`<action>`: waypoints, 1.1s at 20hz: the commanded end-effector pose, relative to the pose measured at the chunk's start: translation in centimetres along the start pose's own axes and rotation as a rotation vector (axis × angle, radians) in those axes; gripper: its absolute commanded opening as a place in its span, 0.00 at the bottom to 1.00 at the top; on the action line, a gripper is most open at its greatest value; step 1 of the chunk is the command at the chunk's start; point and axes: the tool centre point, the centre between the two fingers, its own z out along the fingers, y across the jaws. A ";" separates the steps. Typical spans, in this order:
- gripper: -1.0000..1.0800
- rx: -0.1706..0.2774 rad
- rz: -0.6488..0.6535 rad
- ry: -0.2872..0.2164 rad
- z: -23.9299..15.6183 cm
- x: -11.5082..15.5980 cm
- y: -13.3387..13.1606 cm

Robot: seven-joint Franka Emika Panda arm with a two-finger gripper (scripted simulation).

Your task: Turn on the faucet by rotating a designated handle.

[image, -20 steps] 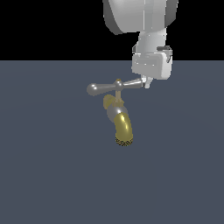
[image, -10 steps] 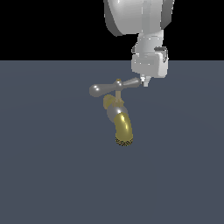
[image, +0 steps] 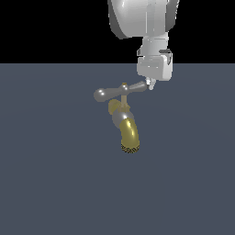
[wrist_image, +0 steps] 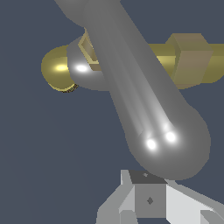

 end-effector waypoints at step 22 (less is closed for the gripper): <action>0.00 -0.003 0.002 -0.007 0.0 6.1 5.9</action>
